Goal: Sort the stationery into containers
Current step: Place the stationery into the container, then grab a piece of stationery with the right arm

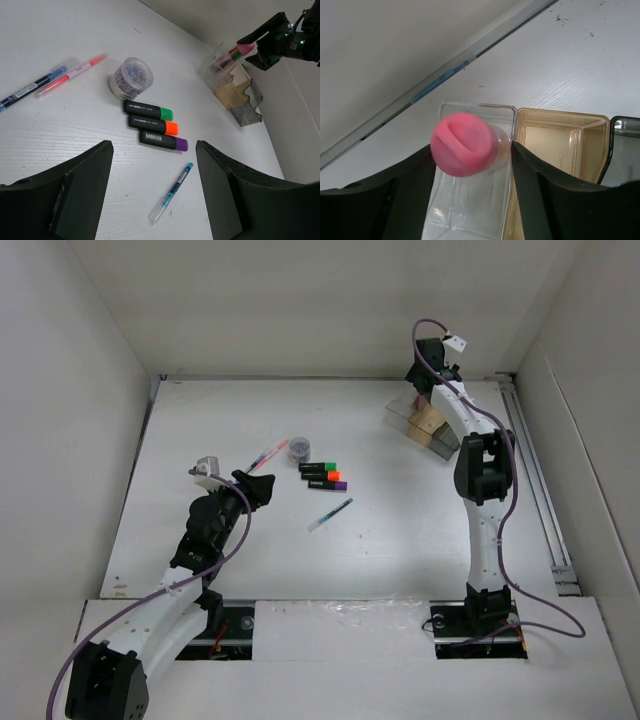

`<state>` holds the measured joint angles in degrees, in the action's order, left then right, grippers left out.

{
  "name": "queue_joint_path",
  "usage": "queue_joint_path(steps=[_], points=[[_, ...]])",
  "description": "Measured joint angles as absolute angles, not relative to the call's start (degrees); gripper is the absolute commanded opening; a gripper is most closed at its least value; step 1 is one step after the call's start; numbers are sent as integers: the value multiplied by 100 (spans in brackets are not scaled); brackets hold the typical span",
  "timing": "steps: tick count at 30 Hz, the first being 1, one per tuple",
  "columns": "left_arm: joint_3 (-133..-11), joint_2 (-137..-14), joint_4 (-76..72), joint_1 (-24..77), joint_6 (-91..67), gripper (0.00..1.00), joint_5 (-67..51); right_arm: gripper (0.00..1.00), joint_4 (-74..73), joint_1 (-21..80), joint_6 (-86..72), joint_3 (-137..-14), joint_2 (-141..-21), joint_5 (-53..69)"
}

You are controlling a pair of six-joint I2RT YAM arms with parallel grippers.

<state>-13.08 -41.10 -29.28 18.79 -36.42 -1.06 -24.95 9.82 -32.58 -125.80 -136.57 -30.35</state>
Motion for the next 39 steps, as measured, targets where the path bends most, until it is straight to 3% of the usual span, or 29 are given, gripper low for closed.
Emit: queue_joint_path(steps=[5, 14, 17, 18, 20, 21, 24, 25, 29, 34, 39], points=[[-1310, -4091, -2902, 1879, -3621, 64, -106, 83, -2488, 1017, -3227, -12575, -13644, -3046], [-1310, -3946, -2825, 1879, -3559, 64, -106, 87, -2488, 1210, -3192, -11819, -12595, -3063], [-1310, -3806, -2733, 1879, -3529, 63, -99, 74, -2388, 1406, -3146, -11664, -12018, -3044], [-1310, -3758, -2696, 1879, -3514, 63, -91, 55, -2300, 1505, -3111, -11603, -11821, -2995], [-1313, -3653, -2587, 1879, -3492, 63, -47, 39, -2119, 1747, -3068, -11371, -11428, -2821], [-1313, -3605, -2552, 1879, -3487, 63, -21, 37, -1975, 1905, -3059, -11190, -11233, -2707], [-1317, -3509, -2497, 1879, -3472, 63, 27, 46, -1562, 2530, -2995, -10567, -10807, -2403], [-1319, -3492, -2464, 1879, -3470, 63, 43, 62, -1457, 2740, -2976, -10405, -10763, -2327], [-1323, -3404, -2316, 1879, -3465, 63, 82, 97, -1317, 3662, -2823, -9957, -10975, -2001], [-1326, -3221, -2200, 1887, -3454, 63, 152, 99, -1450, 4390, -2670, -10007, -11662, -1769], [-1328, -3201, -2161, 1925, -3452, 63, 174, 99, -1820, 4510, -2617, -10606, -12468, -1761]])
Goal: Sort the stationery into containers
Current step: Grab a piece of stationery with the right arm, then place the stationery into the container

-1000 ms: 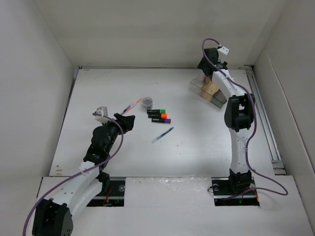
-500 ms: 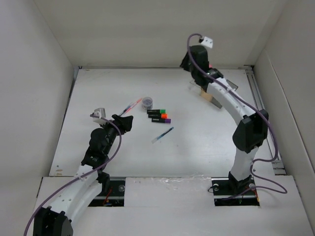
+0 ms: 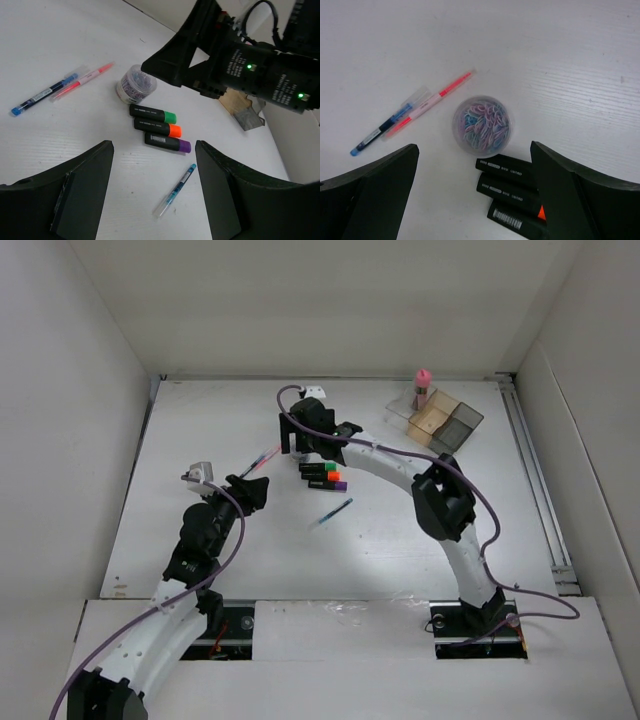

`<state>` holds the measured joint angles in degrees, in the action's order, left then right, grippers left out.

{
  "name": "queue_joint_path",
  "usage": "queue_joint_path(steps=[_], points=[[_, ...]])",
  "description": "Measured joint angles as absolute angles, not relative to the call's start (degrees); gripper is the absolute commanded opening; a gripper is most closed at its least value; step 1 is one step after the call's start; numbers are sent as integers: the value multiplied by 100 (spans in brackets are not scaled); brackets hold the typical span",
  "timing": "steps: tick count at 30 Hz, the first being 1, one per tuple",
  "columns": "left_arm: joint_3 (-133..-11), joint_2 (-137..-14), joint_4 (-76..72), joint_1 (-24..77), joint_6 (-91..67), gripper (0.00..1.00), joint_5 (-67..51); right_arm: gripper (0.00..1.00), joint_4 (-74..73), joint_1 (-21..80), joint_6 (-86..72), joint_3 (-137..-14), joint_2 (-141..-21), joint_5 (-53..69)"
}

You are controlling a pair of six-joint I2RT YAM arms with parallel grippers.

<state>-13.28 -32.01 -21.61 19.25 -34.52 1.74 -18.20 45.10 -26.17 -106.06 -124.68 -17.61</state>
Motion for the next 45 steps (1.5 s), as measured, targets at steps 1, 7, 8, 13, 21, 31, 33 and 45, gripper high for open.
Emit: queue_joint_path(steps=[1, 7, 8, 13, 21, 31, 33, 45], points=[[-1328, -3199, -2141, 1929, -3452, 63, 176, 99, -1859, 4517, -2611, -10720, -12610, -1798], [-1328, -3122, -2051, 1940, -3450, 63, 180, 99, -2095, 4536, -2585, -11238, -13266, -2088], [-1328, -3107, -2051, 1940, -3450, 63, 180, 99, -2134, 4541, -2580, -11330, -13360, -2123], [-1330, -3092, -2027, 1940, -3450, 63, 180, 90, -2226, 4547, -2567, -11749, -13756, -2217], [-1330, -3089, -2027, 1940, -3450, 63, 180, 73, -2255, 4547, -2563, -11786, -13810, -2281], [-1330, -3089, -2029, 1940, -3450, 63, 180, 53, -2261, 4547, -2543, -11845, -13810, -2362], [-1330, -3089, -2027, 1940, -3450, 63, 180, 51, -2261, 4547, -2543, -11845, -13810, -2362], [-1330, -3100, -2034, 1940, -3450, 63, 172, 51, -2180, 3426, -2764, -11705, -12457, -2228]])
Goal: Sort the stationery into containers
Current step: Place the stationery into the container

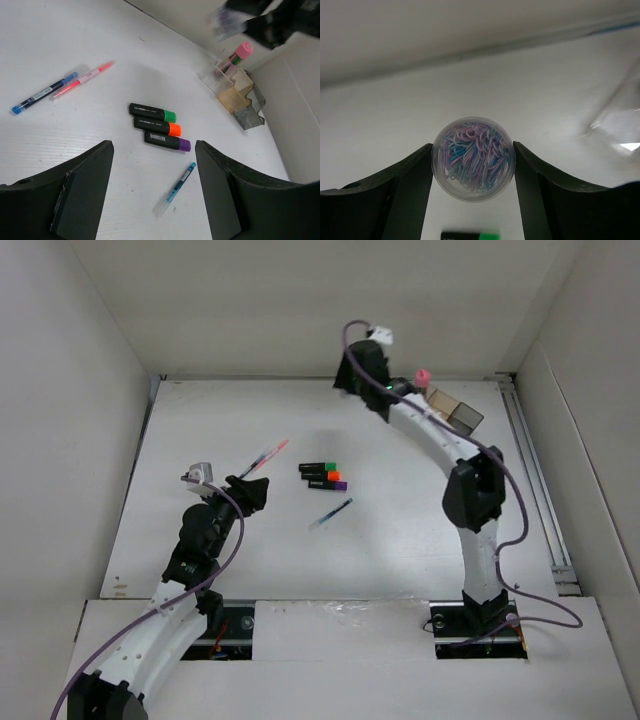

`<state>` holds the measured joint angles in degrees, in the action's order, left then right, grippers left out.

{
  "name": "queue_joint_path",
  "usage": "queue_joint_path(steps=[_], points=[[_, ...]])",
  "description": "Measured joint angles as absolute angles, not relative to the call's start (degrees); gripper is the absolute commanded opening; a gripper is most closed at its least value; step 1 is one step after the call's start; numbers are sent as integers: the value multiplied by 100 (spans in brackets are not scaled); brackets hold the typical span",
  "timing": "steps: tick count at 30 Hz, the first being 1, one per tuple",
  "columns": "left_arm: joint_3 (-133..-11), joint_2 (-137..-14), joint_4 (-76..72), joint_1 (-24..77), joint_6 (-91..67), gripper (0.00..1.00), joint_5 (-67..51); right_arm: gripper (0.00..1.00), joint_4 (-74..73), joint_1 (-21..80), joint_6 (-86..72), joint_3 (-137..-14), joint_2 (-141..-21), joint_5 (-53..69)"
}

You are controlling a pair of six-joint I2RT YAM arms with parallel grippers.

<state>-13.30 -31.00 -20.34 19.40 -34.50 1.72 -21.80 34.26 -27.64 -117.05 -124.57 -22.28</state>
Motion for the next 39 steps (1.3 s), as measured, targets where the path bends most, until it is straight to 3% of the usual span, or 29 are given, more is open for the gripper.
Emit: queue_joint_path(steps=[9, 30, 35, 39], points=[[-1332, -3256, -2106, 1940, -3454, 63, 64, 51, -1903, 1507, -2987, -11467, -11819, -2652], [-1334, -3509, -2331, 1940, -3454, 63, -1, 53, -2108, 1424, -3006, -10965, -12556, -2353], [-1334, -3496, -2329, 1940, -3454, 63, -1, 62, -2106, 1413, -3006, -10962, -12693, -2353], [-1334, -3496, -2329, 1940, -3454, 63, -1, 79, -2102, 1413, -3037, -10962, -12698, -2366]])
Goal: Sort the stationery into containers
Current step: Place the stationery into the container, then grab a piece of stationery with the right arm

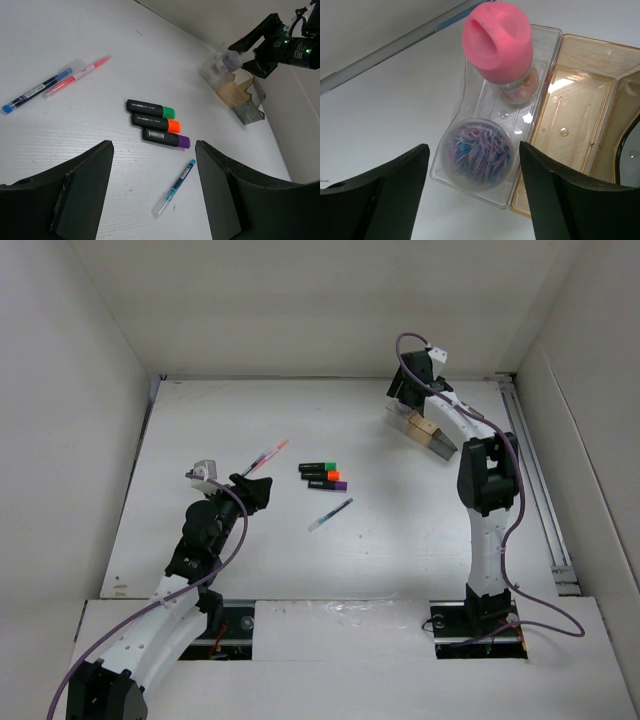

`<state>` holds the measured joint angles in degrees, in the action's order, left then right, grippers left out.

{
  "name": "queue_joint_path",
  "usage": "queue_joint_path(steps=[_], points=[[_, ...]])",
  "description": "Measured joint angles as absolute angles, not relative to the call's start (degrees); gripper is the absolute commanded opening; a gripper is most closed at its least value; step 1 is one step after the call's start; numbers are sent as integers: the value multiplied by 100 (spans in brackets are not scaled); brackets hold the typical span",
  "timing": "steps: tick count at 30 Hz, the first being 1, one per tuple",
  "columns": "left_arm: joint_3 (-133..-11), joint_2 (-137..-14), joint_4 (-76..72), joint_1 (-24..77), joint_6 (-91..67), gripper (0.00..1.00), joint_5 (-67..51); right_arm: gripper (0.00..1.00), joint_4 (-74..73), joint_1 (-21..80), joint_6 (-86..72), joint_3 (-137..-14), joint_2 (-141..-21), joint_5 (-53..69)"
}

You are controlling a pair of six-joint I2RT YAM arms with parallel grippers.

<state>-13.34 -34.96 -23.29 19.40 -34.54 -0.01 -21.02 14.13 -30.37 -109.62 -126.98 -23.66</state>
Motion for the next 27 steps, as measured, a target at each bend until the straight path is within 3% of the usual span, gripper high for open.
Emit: queue_joint_path(steps=[5, 10, 13, 16, 17, 19, 20, 21, 25, 27], points=[[-1334, -3496, -2329, 1940, -3454, 63, -1, 94, -2095, 1413, -3087, -10936, -12689, -2456], [-1334, -3496, -2329, 1940, -3454, 63, -1, 94, -2093, 1415, -3114, -10820, -12639, -2491], [-1334, -3496, -2329, 1940, -3454, 63, -1, 89, -2115, 1433, -3155, -10595, -12403, -2502], [-1334, -3535, -2342, 1940, -3450, 61, -14, 79, -2091, 1483, -3218, -10359, -12055, -2506], [-1334, -3581, -2362, 1940, -3448, 61, -27, 69, -2053, 1518, -3238, -10226, -11885, -2506], [-1347, -3721, -2399, 1940, -3430, 61, -93, 58, -2016, 1614, -3295, -9961, -11513, -2488], [-1367, -3817, -2414, 1940, -3413, 61, -145, 48, -1979, 1673, -3326, -9854, -11336, -2458], [-1387, -3922, -2425, 1940, -3385, 61, -196, 30, -1907, 1726, -3363, -9725, -11153, -2399], [-1503, -4366, -2467, 1940, -3297, 58, -421, 3, -1553, 1909, -3621, -8925, -10309, -2025], [-1597, -4630, -2502, 1940, -3249, 57, -541, 0, -1448, 2025, -3736, -8464, -9887, -1793]])
